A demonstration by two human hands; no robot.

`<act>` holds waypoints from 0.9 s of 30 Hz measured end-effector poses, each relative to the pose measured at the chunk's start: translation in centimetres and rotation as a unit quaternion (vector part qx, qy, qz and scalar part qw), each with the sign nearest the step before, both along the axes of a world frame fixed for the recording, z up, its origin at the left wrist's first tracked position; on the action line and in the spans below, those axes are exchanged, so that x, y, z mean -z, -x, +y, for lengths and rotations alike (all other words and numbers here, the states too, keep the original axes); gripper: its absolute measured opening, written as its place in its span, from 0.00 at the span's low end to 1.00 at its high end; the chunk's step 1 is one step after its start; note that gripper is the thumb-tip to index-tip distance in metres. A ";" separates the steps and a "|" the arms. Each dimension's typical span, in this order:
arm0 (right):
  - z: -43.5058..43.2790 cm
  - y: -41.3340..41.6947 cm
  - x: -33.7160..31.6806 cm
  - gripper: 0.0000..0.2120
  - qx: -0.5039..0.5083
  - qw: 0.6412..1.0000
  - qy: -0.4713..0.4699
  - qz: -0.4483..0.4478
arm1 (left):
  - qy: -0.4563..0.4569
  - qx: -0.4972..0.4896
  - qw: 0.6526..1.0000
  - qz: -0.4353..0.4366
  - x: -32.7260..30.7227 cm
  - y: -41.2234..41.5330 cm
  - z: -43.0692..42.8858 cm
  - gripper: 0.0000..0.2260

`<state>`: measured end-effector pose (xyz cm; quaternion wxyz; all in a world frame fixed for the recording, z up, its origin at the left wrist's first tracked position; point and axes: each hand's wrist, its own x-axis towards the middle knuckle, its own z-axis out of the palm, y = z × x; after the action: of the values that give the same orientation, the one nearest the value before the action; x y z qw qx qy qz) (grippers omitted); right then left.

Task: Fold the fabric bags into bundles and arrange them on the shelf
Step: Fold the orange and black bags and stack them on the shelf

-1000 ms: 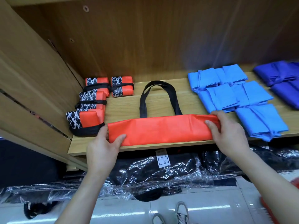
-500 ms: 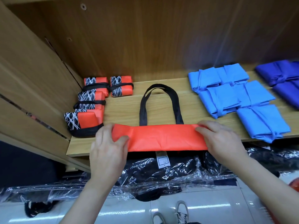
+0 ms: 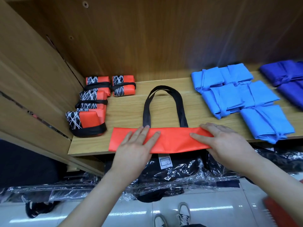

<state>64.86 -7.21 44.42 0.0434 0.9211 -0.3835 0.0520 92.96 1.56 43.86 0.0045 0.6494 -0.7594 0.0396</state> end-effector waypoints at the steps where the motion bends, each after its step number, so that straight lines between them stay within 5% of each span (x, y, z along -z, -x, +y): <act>1: -0.2 0.1 -0.2 0.27 -0.001 1.000 -0.018 -0.008 | -0.008 -0.002 1.000 -0.002 0.1 0.4 -0.3 0.38; 5: -0.5 0.1 -1.5 0.20 0.067 0.977 -0.057 -0.194 | -0.014 -0.033 0.999 0.024 -0.7 0.9 0.0 0.36; 8: 0.4 -1.6 -3.1 0.25 0.156 0.912 -0.016 -0.380 | -0.016 -0.060 0.998 0.016 -2.2 1.3 0.6 0.29; 12: 2.3 -6.1 -4.5 0.44 0.240 0.772 -0.276 -0.519 | -0.011 -0.099 0.994 -0.042 -2.8 3.1 0.6 0.23; 13: 2.6 -7.4 -4.3 0.45 0.238 0.765 -0.307 -0.514 | -0.018 -0.104 0.994 -0.031 -2.6 3.6 0.6 0.19; 17: 2.7 -11.0 -2.4 0.34 0.180 0.849 -0.213 -0.449 | -0.043 -0.115 0.992 -0.006 -2.6 5.6 0.7 0.23; 19: 2.2 -11.6 -1.7 0.28 0.143 0.868 -0.187 -0.436 | -0.059 -0.114 0.992 -0.018 -2.4 5.7 1.1 0.22; 21: 1.3 -11.5 -1.2 0.28 0.103 0.883 -0.183 -0.420 | -0.107 -0.108 0.988 -0.023 -2.6 5.3 2.1 0.31; 23: -0.2 -10.8 -1.2 0.27 0.057 0.897 -0.186 -0.397 | -0.119 -0.078 0.989 0.031 -3.6 4.5 3.3 0.35; 27: -3.8 -9.0 -1.1 0.27 -0.056 0.920 -0.255 -0.291 | -0.153 0.023 0.976 0.155 -5.1 0.8 3.9 0.26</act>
<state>73.82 -11.03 45.52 -0.3095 0.8653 -0.3269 0.2205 92.11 5.43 48.99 0.0240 0.6233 -0.7610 -0.1785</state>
